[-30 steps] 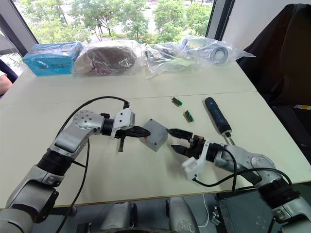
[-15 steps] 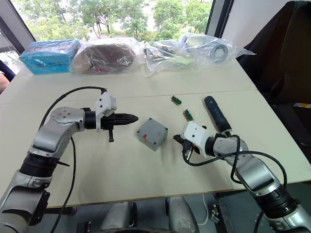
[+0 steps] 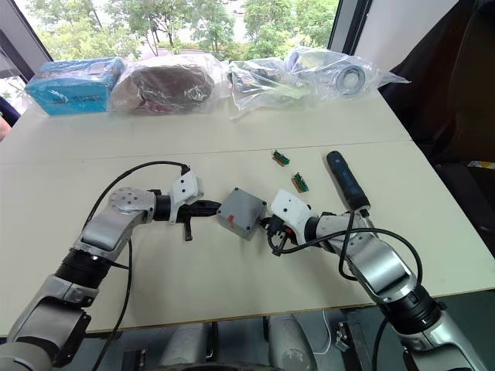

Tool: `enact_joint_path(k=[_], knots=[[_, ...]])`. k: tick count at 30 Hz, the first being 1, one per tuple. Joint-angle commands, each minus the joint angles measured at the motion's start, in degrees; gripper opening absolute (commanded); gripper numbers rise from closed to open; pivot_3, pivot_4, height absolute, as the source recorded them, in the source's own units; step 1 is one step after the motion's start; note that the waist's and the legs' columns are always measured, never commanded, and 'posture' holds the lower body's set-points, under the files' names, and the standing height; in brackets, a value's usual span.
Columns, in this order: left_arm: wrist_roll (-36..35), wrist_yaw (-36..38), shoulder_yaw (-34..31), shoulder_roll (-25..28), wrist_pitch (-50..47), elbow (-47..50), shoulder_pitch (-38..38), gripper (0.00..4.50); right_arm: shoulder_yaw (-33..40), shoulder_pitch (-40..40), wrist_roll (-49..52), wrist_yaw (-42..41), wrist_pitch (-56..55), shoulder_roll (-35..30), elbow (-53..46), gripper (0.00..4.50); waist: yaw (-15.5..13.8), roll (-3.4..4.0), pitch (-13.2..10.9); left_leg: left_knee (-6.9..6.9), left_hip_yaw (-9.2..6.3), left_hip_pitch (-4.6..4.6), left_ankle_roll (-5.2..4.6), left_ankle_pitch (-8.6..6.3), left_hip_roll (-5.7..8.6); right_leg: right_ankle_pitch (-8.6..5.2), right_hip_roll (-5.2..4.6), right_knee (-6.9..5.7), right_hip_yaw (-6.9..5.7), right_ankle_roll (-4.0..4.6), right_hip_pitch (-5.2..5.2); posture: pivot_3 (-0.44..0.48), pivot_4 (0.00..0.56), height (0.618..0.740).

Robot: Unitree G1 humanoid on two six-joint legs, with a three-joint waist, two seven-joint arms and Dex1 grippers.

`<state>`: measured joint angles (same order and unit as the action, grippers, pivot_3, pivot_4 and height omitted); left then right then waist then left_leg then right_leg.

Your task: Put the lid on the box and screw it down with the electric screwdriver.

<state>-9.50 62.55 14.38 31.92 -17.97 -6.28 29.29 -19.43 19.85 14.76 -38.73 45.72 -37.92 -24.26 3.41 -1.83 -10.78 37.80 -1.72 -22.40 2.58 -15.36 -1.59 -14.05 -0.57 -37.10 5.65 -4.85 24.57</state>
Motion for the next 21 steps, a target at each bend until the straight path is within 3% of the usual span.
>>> enact_joint_path(k=[1,21], knots=[[-2.57,3.80,0.38,1.59,-2.01,6.15,-1.49,0.00,-1.98,3.36,-1.03,-1.82,-2.12,1.84,0.64,0.08,0.28,0.01,-0.01,0.00,0.00,0.00,0.00,0.00,0.00,-0.02,0.00,0.00,0.00,-0.02,0.00,0.000,0.150,0.740],[-3.37,4.09,-2.79,6.52,-6.72,14.77,-6.83,0.00,-5.09,8.37,-6.47,-6.96,-6.92,6.92,8.36,0.08,0.53,0.04,-0.03,-0.01,-0.01,0.01,0.00,0.00,-0.01,-0.14,-0.01,-0.02,-0.02,-0.20,0.01,0.000,0.150,0.740]])
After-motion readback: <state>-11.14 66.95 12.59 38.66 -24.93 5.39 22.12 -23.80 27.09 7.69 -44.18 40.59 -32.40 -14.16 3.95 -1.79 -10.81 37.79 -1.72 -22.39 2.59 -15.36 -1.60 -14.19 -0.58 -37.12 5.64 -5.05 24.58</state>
